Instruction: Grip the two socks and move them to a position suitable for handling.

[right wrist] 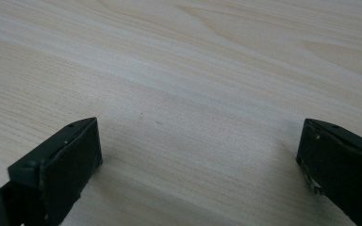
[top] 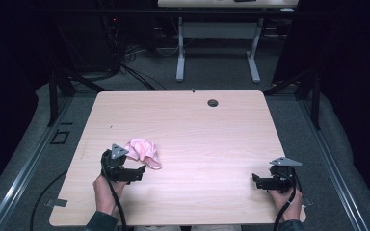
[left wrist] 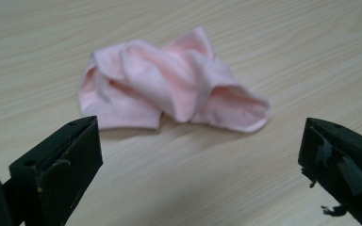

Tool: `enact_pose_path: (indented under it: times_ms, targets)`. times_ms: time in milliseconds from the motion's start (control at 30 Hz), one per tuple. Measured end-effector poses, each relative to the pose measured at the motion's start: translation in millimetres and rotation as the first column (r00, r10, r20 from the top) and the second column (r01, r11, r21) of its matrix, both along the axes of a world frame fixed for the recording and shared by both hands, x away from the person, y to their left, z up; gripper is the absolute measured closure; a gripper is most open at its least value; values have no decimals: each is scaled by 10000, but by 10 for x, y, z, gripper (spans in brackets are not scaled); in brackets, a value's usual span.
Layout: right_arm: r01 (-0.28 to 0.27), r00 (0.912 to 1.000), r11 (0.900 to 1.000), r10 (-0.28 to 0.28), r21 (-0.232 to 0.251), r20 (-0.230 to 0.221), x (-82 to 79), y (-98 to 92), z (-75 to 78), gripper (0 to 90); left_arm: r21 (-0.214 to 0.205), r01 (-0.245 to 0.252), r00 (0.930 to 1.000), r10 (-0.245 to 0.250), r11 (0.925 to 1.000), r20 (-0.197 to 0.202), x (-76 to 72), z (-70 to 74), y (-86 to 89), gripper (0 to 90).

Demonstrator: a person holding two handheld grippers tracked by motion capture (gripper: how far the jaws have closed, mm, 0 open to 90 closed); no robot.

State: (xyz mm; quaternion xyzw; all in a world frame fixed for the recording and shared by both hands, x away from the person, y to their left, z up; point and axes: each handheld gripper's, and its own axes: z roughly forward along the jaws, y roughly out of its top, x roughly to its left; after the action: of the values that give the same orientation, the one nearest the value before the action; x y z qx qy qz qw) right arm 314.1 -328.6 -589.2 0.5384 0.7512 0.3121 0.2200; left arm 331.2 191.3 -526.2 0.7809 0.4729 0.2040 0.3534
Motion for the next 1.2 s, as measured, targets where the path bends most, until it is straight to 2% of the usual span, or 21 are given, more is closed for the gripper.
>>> enact_pose_path:
  times_ms: [167, 267, 333, 400, 433, 500, 600, 700, 800, 833, 867, 900, 933, 967, 1067, 1100, 1133, 1167, 1200]
  targets:
    - [14, 10000, 10000, -14, 3, -16, -1, 1, 1, 0, 33, 260, 9997, -260, 9997, -34, 123, 60, -132, 2]
    - [69, 10000, 10000, -69, 20, -25, 0, 2, 2, 3, -56, 431, 9987, -432, 9991, -272, 224, 51, -211, 5]
    - [70, 10000, 10000, -70, 19, 2, -1, 2, 0, 3, 37, 429, 9988, -428, 9991, -255, 292, 15, -280, 29]
    - [75, 10000, 10000, -75, 16, -23, 0, 2, 2, 4, 169, 485, 9979, -477, 9987, -437, 369, -29, -333, 83]
    - [75, 10000, 10000, -75, 15, -1, 0, 2, 1, 4, 185, 535, 9971, -524, 9984, -545, 425, -70, -365, 140]
    - [79, 10000, 10000, -79, 8, 5, 0, 2, 1, 4, 191, 502, 9967, -489, 9986, -642, 460, -105, -385, 167]
    - [89, 10000, 10000, -89, 10, 8, -1, 2, 1, 5, 110, 426, 9947, -414, 9990, -940, 526, -198, -409, 267]
    - [91, 10000, 10000, -91, 8, 35, -1, 1, -1, 6, 80, 432, 9931, -421, 9990, -1099, 546, -251, -421, 413]
    - [103, 9999, 9999, -103, 8, -12, -1, 2, 2, 6, -1, 488, 9932, -486, 9988, -1055, 540, -300, -413, 583]
    - [105, 9999, 9999, -105, 9, -3, -1, 2, 2, 6, -16, 508, 9939, -507, 9987, -976, 519, -324, -409, 709]
    - [105, 9999, 9999, -105, 9, -3, -1, 2, 2, 6, -16, 508, 9939, -507, 9987, -976, 519, -324, -409, 747]
    - [100, 9999, 9999, -100, 3, 16, -1, 1, 0, 6, 11, 555, 9944, -552, 9985, -901, 507, -337, -406, 747]
    - [102, 9999, 9999, -102, 3, 13, -1, 1, 1, 7, -89, 535, 9951, -540, 9985, -826, 493, -345, -409, 801]
    - [110, 9999, 9999, -110, 8, -15, -2, 1, 3, 8, -2, 598, 9955, -597, 9982, -743, 477, -337, -405, 857]
    - [113, 9999, 9999, -113, 0, -20, -2, 0, 4, 9, -187, 593, 9972, -601, 9981, -455, 417, -280, -399, 862]
    - [141, 9999, 9999, -141, -7, -1, -3, 1, 4, 9, -236, 688, 9973, -693, 9974, -232, 364, -215, -395, 864]
    - [141, 9999, 9999, -141, -7, -1, -3, 1, 4, 9, -236, 688, 9973, -693, 9974, -232, 364, -215, -395, 864]
    - [146, 9999, 9999, -146, -4, 9, -3, 1, 3, 10, -353, 813, 9967, -814, 9961, -13, 284, -119, -405, 865]
    - [146, 9999, 9999, -146, -4, 9, -3, 1, 3, 10, -353, 813, 9967, -814, 9961, -13, 284, -119, -405, 865]
